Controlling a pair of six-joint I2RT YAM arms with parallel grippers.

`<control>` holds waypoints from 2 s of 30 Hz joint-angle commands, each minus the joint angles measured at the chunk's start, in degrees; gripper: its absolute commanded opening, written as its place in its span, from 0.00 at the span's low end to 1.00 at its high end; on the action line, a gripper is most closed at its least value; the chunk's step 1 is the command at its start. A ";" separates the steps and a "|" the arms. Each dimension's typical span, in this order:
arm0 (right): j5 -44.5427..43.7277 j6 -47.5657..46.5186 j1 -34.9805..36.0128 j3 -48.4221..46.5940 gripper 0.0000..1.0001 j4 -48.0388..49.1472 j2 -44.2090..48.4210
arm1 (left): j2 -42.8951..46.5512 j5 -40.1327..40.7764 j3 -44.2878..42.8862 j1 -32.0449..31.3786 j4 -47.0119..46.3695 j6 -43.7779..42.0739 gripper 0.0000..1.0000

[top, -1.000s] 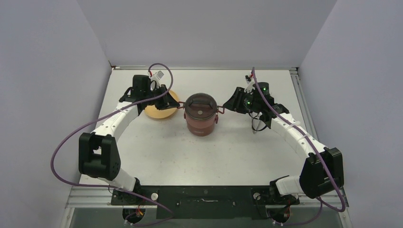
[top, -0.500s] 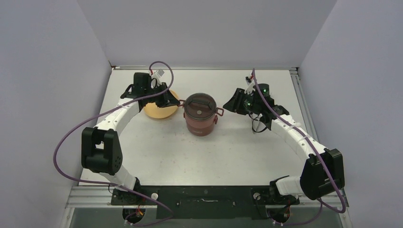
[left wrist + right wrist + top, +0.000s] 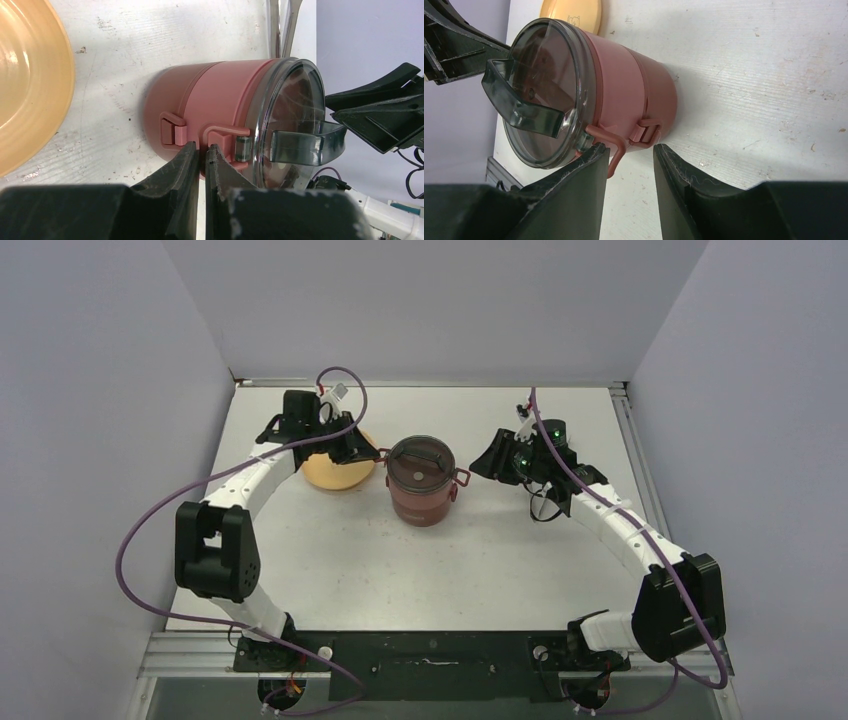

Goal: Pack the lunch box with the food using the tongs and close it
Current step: Close the fastener on the packing box.

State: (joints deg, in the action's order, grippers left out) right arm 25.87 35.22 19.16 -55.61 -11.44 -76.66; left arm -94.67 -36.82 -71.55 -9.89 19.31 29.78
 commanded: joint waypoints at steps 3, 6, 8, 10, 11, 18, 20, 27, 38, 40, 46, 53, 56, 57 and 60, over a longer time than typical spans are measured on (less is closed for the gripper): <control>0.17 0.03 -0.22 0.28 0.39 3.48 1.67 | -1.34 1.99 -2.49 0.93 -0.31 -1.57 0.00; 0.70 0.11 -0.17 0.49 0.39 3.60 1.57 | -1.71 1.73 -2.78 0.98 -0.33 -1.49 0.00; 0.75 0.01 -0.17 0.66 0.39 3.40 1.50 | -1.82 1.60 -2.86 0.91 -0.39 -1.56 0.00; 1.00 -0.03 -0.17 0.94 0.39 3.38 1.45 | -1.82 1.42 -2.86 0.97 -0.42 -1.57 0.00; 1.06 -0.03 -0.17 1.01 0.39 3.29 1.50 | -1.76 1.41 -2.86 0.95 -0.41 -1.63 0.00; -3.15 -2.75 0.45 0.05 0.39 -1.06 2.66 | 1.48 8.04 -4.73 1.43 3.46 -6.14 0.53; -5.80 -4.31 1.05 -0.82 0.39 -3.62 3.04 | 3.47 11.08 -4.71 1.37 3.99 -7.66 0.61; -18.56 -7.76 6.39 -4.06 0.39 -10.93 3.38 | 12.08 20.94 -3.98 -0.84 4.36 -12.06 0.71; -22.24 -7.83 11.44 -7.19 0.39 -12.58 -0.91 | 10.85 19.84 -5.62 -8.81 7.66 -15.68 0.74; -22.12 -7.81 11.88 -7.42 0.39 -12.56 -1.50 | 9.80 19.59 -6.00 -9.11 8.08 -15.66 0.73; -21.45 -7.81 12.65 -7.83 0.39 -11.50 -3.13 | 7.14 19.22 -8.08 -9.82 8.67 -15.92 0.71; -21.16 -8.16 12.75 -8.21 0.39 -9.70 -4.69 | 3.76 19.85 -10.98 -11.21 9.80 -16.87 0.71; -20.93 -8.40 12.75 -8.18 0.39 -8.74 -5.03 | 2.83 21.28 -11.90 -12.08 10.45 -17.69 0.69; -20.88 -8.40 12.75 -8.23 0.39 -8.61 -5.19 | 2.56 21.84 -12.21 -12.35 10.79 -18.07 0.68; -20.05 -8.44 12.75 -8.36 0.39 -7.83 -5.93 | 1.97 23.00 -12.89 -13.14 11.30 -18.90 0.66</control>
State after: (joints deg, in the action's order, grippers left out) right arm 5.32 27.40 31.55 -61.06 -23.55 -81.60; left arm -91.92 -15.31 -81.21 -21.56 29.63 12.95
